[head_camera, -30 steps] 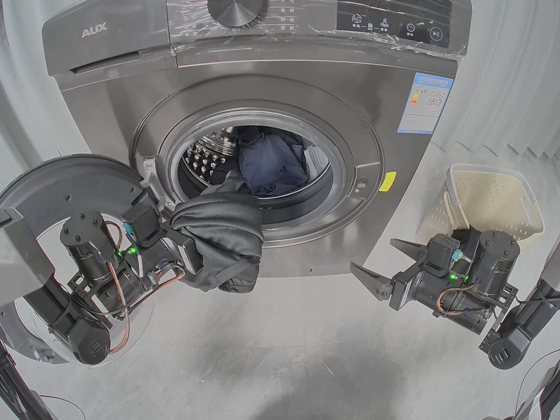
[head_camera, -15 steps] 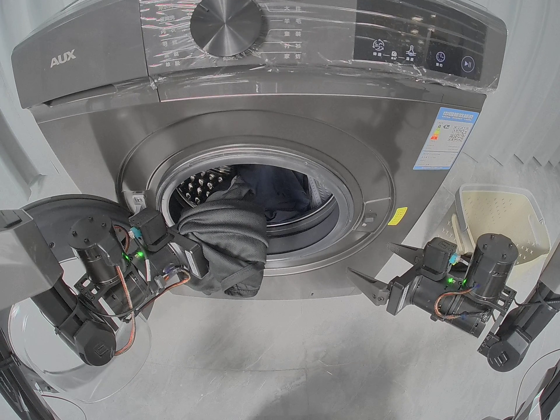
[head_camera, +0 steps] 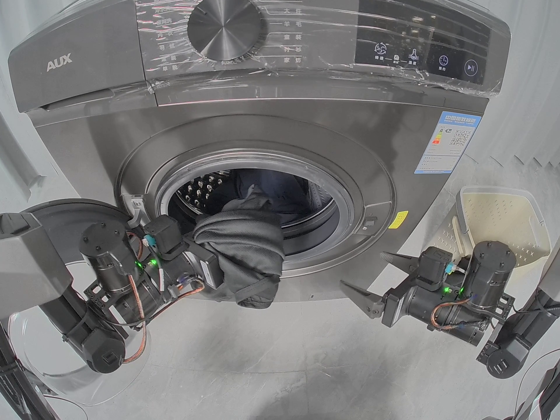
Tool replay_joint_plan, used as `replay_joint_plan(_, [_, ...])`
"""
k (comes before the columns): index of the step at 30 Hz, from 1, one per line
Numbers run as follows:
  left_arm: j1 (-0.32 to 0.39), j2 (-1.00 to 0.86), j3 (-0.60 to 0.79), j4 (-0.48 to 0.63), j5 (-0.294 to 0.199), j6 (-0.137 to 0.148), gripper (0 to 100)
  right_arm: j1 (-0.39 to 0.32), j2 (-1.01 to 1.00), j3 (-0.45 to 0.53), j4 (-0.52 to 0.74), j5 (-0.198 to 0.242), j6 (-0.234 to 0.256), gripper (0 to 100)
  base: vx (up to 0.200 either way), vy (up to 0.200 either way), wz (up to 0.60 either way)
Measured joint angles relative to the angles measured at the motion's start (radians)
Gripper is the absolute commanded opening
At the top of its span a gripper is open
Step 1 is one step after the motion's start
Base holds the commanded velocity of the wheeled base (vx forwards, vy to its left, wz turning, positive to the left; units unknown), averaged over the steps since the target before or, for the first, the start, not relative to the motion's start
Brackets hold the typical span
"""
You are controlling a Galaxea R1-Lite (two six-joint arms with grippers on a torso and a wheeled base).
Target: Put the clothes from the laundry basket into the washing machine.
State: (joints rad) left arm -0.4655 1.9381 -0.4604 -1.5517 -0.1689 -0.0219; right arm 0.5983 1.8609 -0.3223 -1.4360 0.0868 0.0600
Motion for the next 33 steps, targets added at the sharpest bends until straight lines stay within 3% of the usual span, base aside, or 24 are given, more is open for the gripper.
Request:
replay_joint_plan(10, [-0.037, 0.114, -0.194, 0.002, 0.02, -0.011, 0, 0.076, -0.008, 0.029, -0.003, -0.001, 0.005, 100, 0.0, 0.0, 0.0])
replay_joint_plan(21, [-0.01, 0.296, -0.462, 0.024, 0.049, -0.024, 0, 0.091, -0.011, 0.041, -0.005, -0.001, 0.006, 100, 0.0, 0.0, 0.0])
replay_joint_plan(33, [-0.011, 0.41, -0.728, 0.138, 0.068, -0.041, 0, 0.101, -0.009, 0.042, -0.006, -0.001, 0.006, 100, 0.0, 0.0, 0.0])
